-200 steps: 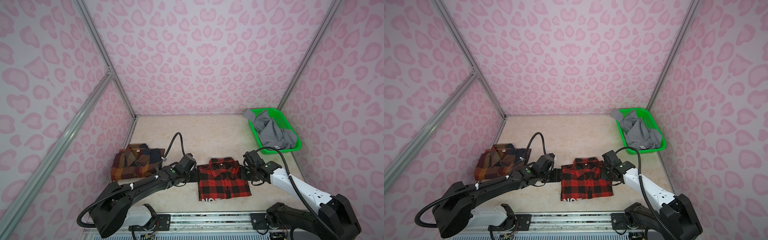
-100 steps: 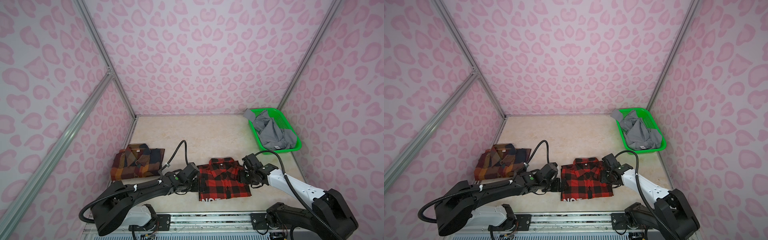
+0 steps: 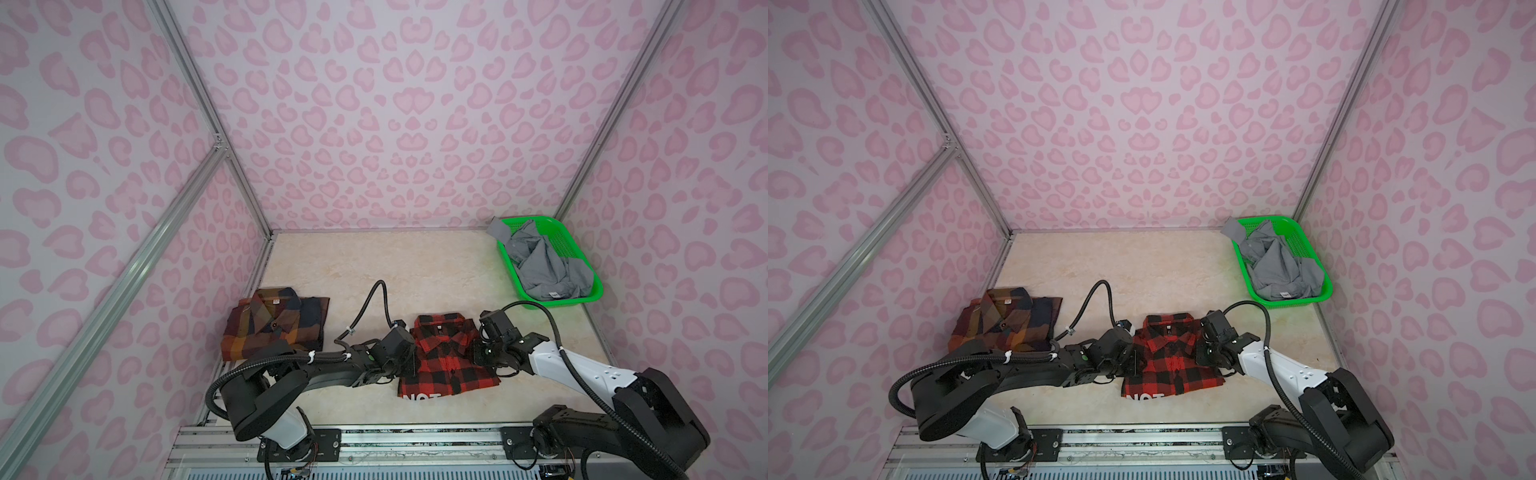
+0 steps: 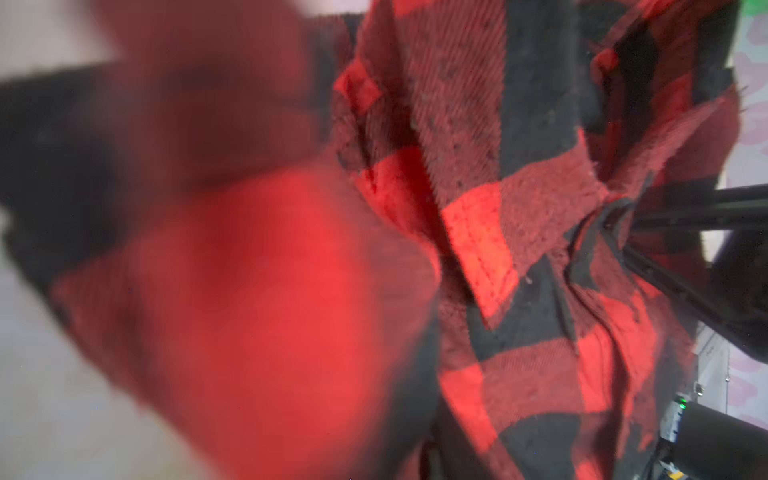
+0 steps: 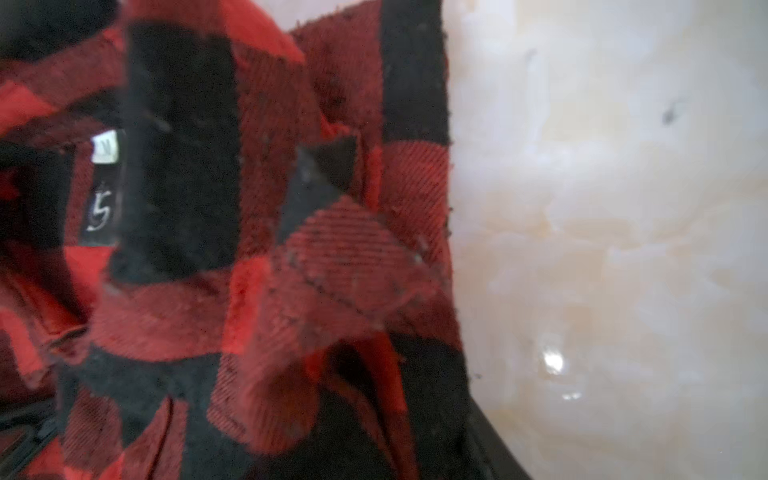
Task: Fold and stack the long sleeve shirts
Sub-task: 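Grasp the folded red check shirt's sides with both grippers, then carry the shirt with both grippers onto the folded plaid shirt and release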
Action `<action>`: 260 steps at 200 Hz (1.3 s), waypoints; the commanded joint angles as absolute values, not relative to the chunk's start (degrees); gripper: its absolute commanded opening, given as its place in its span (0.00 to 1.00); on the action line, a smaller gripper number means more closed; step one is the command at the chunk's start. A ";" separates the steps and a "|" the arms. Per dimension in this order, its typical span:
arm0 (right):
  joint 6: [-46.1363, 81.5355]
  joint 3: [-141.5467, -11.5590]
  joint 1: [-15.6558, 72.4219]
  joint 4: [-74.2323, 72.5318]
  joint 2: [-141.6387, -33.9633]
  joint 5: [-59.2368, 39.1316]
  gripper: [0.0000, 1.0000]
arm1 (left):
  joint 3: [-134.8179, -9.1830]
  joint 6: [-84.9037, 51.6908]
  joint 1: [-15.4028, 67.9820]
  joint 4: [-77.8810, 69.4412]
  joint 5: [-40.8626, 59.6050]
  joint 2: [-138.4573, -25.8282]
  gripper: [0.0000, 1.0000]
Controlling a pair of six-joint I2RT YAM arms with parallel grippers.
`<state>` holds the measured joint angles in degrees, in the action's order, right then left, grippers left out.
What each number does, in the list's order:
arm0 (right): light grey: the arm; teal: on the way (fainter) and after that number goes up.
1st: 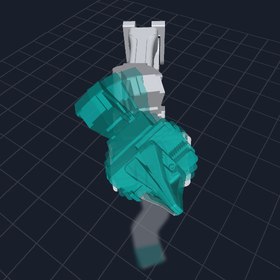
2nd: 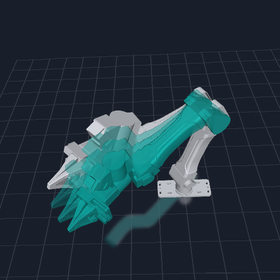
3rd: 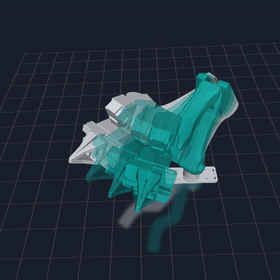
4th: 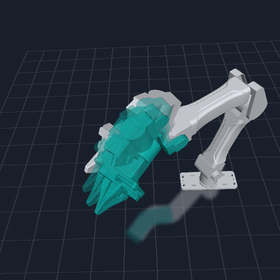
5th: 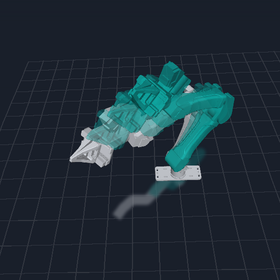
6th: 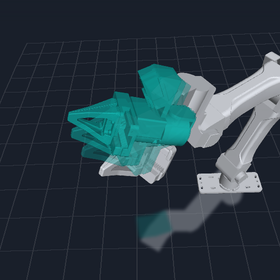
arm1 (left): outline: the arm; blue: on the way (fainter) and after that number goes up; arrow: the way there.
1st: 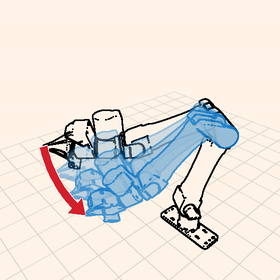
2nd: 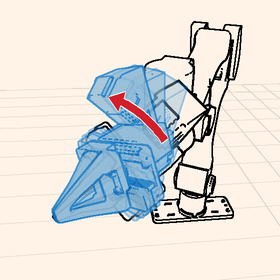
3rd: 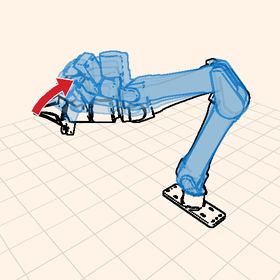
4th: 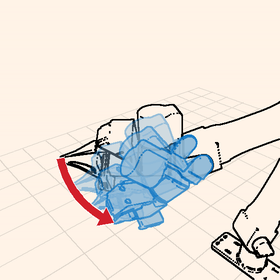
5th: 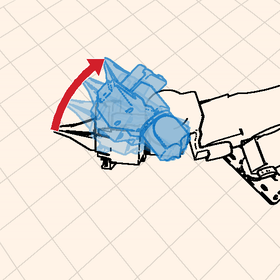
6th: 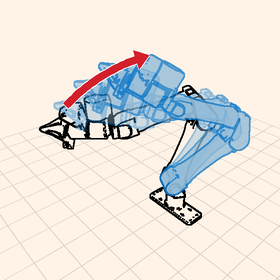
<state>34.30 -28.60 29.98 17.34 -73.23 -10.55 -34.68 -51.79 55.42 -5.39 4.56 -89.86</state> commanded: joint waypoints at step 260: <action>39.97 -140.87 65.21 28.05 -142.86 -10.54 0.00 | -61.06 -22.53 -11.25 36.66 -22.91 -62.27 0.04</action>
